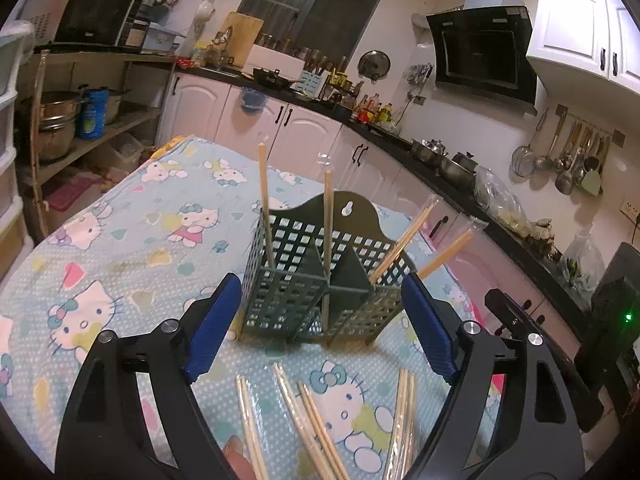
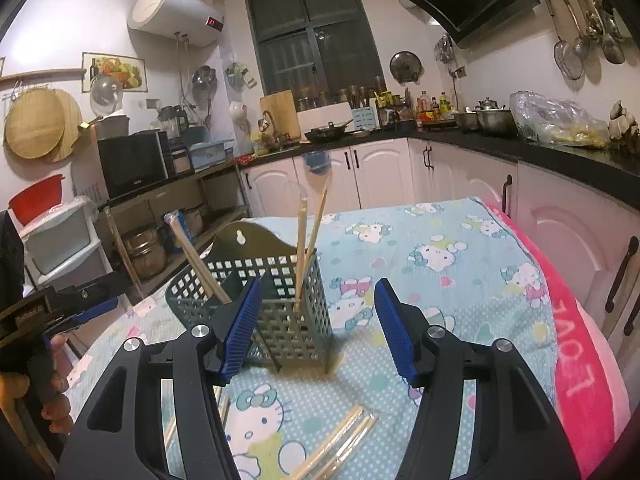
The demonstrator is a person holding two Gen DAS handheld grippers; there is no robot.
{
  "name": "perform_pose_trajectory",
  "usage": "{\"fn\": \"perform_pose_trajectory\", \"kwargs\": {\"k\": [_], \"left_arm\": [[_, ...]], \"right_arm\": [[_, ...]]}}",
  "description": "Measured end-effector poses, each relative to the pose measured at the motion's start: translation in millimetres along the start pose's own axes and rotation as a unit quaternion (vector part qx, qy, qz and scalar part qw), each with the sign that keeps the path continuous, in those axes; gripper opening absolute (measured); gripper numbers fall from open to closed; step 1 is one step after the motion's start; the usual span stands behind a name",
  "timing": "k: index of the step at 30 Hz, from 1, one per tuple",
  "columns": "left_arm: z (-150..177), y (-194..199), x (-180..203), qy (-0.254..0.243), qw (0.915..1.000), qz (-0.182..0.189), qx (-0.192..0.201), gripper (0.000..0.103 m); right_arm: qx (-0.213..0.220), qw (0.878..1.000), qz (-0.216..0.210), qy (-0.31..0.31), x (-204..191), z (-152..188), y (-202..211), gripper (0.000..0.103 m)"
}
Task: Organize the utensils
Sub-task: 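Withdraw both open grippers from the caddy toward the wrapped chopsticks, then lower the left gripper and grasp a wrapped chopstick while the right gripper grasps another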
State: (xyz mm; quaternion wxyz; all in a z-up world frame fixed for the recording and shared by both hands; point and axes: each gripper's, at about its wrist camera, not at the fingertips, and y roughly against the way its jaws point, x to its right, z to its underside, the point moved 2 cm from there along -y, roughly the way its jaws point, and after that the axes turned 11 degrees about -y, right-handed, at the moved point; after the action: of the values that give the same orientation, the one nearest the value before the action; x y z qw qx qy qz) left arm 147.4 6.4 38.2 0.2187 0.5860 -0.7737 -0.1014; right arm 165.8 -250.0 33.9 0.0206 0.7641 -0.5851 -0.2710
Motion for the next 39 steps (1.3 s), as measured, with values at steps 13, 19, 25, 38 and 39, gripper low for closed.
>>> {"fn": "perform_pose_trajectory", "kwargs": {"k": [13,19,25,38,39], "left_arm": [[23,20,-20,0.013,0.9995,-0.026,-0.015,0.076],[35,28,-30,0.023,0.9988,-0.036,-0.022,0.076],[46,35,-40,0.032,0.9977,-0.051,-0.031,0.079],[74,41,-70,0.058,0.9944,-0.067,-0.057,0.079],[76,41,-73,0.060,0.9941,-0.068,-0.060,0.079]], "right_arm": [[-0.038,0.999,-0.003,0.006,-3,25,6,0.058],[-0.057,0.998,-0.007,0.011,-8,36,5,0.058],[-0.075,0.997,-0.015,0.018,-17,46,3,0.058],[-0.134,0.989,-0.036,0.045,-47,71,-15,0.058],[-0.139,0.989,-0.035,0.046,-48,73,-17,0.058]]}}
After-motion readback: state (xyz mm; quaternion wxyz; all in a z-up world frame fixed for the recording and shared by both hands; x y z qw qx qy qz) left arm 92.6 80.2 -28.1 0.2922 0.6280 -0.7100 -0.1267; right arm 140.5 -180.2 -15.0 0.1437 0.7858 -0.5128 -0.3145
